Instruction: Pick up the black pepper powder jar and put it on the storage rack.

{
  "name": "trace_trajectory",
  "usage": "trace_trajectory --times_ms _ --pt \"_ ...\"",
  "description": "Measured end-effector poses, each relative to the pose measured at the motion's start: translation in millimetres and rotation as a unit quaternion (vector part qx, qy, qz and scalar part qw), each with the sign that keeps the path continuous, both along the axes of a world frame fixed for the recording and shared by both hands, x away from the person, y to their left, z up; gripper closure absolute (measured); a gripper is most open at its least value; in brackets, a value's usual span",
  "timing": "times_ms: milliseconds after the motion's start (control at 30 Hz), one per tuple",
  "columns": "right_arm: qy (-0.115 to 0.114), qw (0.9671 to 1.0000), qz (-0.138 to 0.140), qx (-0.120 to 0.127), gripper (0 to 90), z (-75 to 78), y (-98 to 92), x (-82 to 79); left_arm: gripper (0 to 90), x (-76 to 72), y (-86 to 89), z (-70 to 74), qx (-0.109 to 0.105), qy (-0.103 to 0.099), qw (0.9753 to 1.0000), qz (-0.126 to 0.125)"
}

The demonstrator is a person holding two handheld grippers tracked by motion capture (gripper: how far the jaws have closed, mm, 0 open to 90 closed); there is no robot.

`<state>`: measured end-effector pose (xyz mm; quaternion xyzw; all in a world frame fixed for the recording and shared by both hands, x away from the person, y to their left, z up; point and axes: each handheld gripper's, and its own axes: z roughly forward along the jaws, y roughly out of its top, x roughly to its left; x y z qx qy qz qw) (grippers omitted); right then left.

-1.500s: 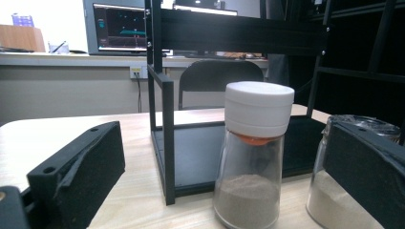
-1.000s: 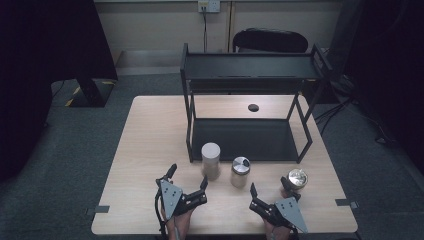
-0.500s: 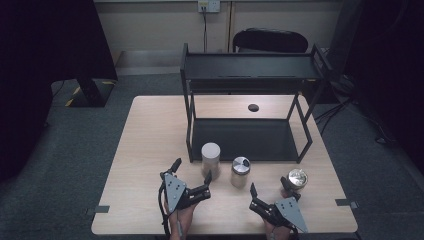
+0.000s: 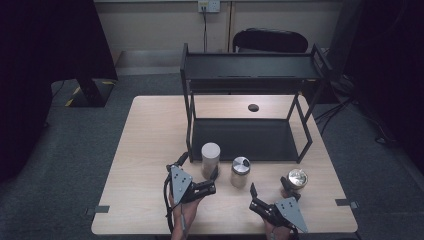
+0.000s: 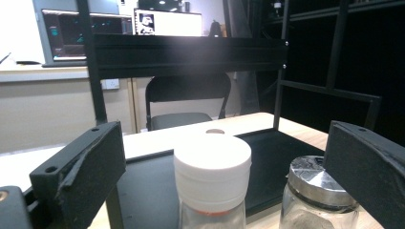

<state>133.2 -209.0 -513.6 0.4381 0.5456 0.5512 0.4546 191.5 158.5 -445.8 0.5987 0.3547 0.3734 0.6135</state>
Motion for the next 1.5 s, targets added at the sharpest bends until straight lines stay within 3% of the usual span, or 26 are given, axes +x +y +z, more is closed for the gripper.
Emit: trace_trajectory --times_ms 567,633,700,733,933,1033,1100,1200,1500 --pt "0.000 1.0000 0.001 0.000 1.2 -0.2 -0.3 -0.1 4.6 28.4 -7.6 4.3 0.015 0.026 0.9994 -0.019" --pt "0.000 1.0000 0.001 0.000 1.3 -0.2 -0.3 -0.1 5.5 32.7 -7.7 4.1 -0.001 0.030 0.9993 -0.022" --pt "-0.001 1.0000 0.001 0.000 1.3 -0.2 -0.2 -0.1 6.6 34.5 -7.4 5.1 -0.001 0.032 0.9992 -0.023" --pt "0.000 1.0000 0.002 0.000 1.2 -0.2 -0.4 -0.1 7.6 37.4 -8.8 7.7 0.010 0.033 0.9991 -0.024" --pt "0.000 1.0000 0.002 0.001 1.3 -0.2 -0.4 -0.1 11.7 41.5 -11.2 6.4 0.018 0.036 0.9990 -0.021" --pt "-0.001 1.0000 0.002 0.000 1.2 -0.3 -0.6 -0.1 12.2 46.5 -9.5 2.9 0.000 0.057 0.9982 -0.018" --pt "-0.001 1.0000 0.002 0.000 1.2 -0.2 -0.6 -0.1 13.3 47.3 -8.9 1.8 -0.005 0.059 0.9981 -0.020" --pt "0.000 1.0000 0.002 0.000 1.3 0.0 -0.7 0.0 14.4 51.5 -12.4 2.2 0.009 0.067 0.9975 -0.020" --pt "0.000 1.0000 0.003 0.000 1.3 -0.1 -0.9 0.1 18.5 55.4 -14.8 -4.4 0.016 0.084 0.9962 -0.015"
